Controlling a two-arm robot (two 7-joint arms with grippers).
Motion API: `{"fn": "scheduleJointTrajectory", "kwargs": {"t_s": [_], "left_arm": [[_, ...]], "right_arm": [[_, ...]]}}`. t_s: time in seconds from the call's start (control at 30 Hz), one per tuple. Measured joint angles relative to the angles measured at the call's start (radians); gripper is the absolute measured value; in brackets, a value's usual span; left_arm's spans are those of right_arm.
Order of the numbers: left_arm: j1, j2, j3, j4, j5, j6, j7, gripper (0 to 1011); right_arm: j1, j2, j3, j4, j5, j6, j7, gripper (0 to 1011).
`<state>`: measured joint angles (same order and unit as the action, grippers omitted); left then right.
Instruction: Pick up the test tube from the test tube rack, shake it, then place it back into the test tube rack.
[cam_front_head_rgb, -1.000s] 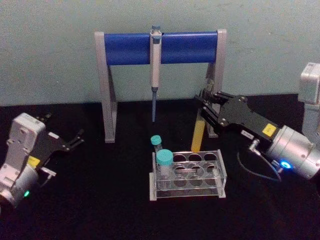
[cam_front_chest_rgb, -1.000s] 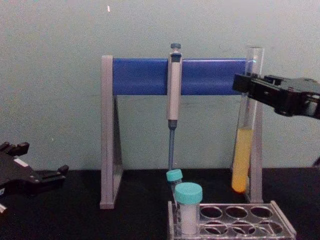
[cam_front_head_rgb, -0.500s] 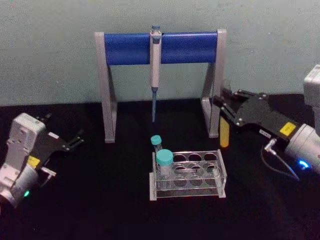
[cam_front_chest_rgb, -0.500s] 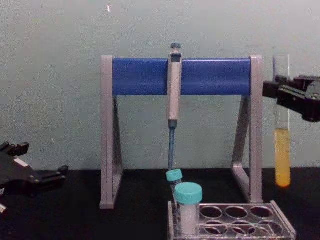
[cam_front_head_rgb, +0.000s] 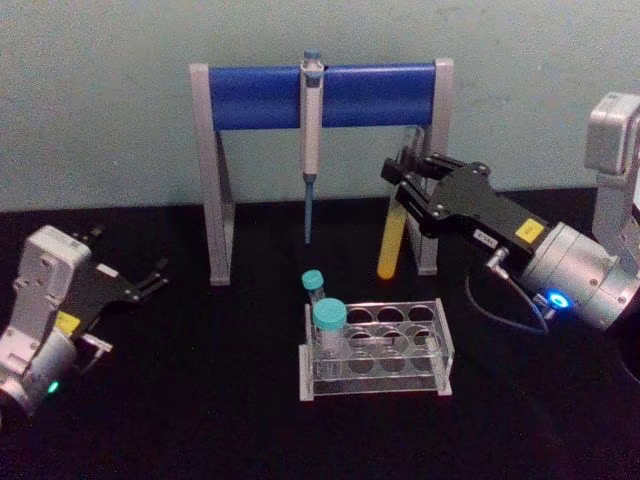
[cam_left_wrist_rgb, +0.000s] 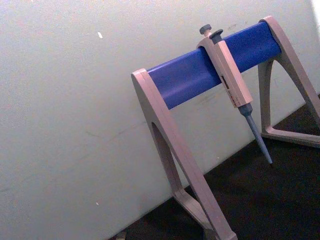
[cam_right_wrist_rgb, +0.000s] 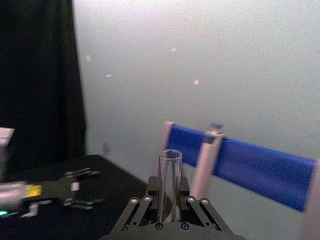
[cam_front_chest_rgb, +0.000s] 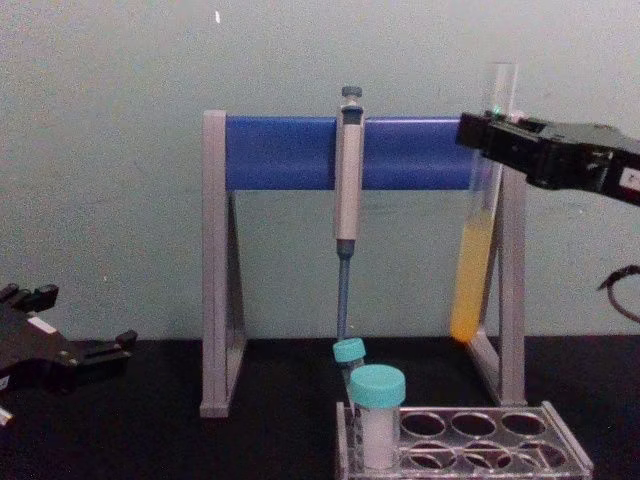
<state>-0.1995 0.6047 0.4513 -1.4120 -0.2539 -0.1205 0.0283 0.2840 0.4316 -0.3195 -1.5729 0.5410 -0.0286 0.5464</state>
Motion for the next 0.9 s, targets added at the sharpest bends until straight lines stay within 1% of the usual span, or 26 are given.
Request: {"fn": "scheduleJointTrajectory", "kwargs": {"t_s": [0.03,0.07,0.1,0.23,0.27,0.33,0.43,0.57,0.6,0.67,0.7,0.77,0.83,0.9], "left_arm": [[0.0,0.0,0.0,0.0,0.0,0.0,0.0,1001],[0.0,0.0,0.0,0.0,0.0,0.0,0.0,1001],[0.0,0.0,0.0,0.0,0.0,0.0,0.0,1001],[0.0,0.0,0.0,0.0,0.0,0.0,0.0,1001],[0.0,0.0,0.0,0.0,0.0,0.0,0.0,1001],[0.0,0.0,0.0,0.0,0.0,0.0,0.0,1001],[0.0,0.0,0.0,0.0,0.0,0.0,0.0,1001],[0.0,0.0,0.0,0.0,0.0,0.0,0.0,1001],[0.0,0.0,0.0,0.0,0.0,0.0,0.0,1001],[0.0,0.0,0.0,0.0,0.0,0.0,0.0,1001],[0.0,0.0,0.0,0.0,0.0,0.0,0.0,1001],[0.0,0.0,0.0,0.0,0.0,0.0,0.0,1001],[0.0,0.0,0.0,0.0,0.0,0.0,0.0,1001],[0.0,0.0,0.0,0.0,0.0,0.0,0.0,1001]], "right_arm": [[-0.002,0.012,-0.004,-0.011,0.021,0.023,0.018,234],[-0.005,0.02,-0.006,-0.018,0.032,0.034,0.026,234],[-0.01,0.035,-0.009,-0.032,0.048,0.059,0.039,235],[-0.019,0.066,-0.01,-0.058,0.069,0.098,0.047,235],[-0.024,0.081,-0.01,-0.072,0.077,0.11,0.047,234],[-0.028,0.094,-0.007,-0.083,0.082,0.117,0.047,234],[-0.04,0.128,0.002,-0.107,0.089,0.124,0.039,235],[-0.048,0.15,0.008,-0.122,0.087,0.123,0.021,235],[-0.052,0.162,0.01,-0.127,0.075,0.119,0.006,234],[-0.055,0.175,0.01,-0.132,0.057,0.111,-0.011,234],[-0.056,0.185,0.009,-0.137,0.033,0.103,-0.032,234],[-0.056,0.192,0.009,-0.139,0.005,0.092,-0.055,234],[-0.056,0.191,0.01,-0.139,-0.011,0.084,-0.069,234],[-0.054,0.182,0.01,-0.133,-0.031,0.069,-0.084,234]]}}
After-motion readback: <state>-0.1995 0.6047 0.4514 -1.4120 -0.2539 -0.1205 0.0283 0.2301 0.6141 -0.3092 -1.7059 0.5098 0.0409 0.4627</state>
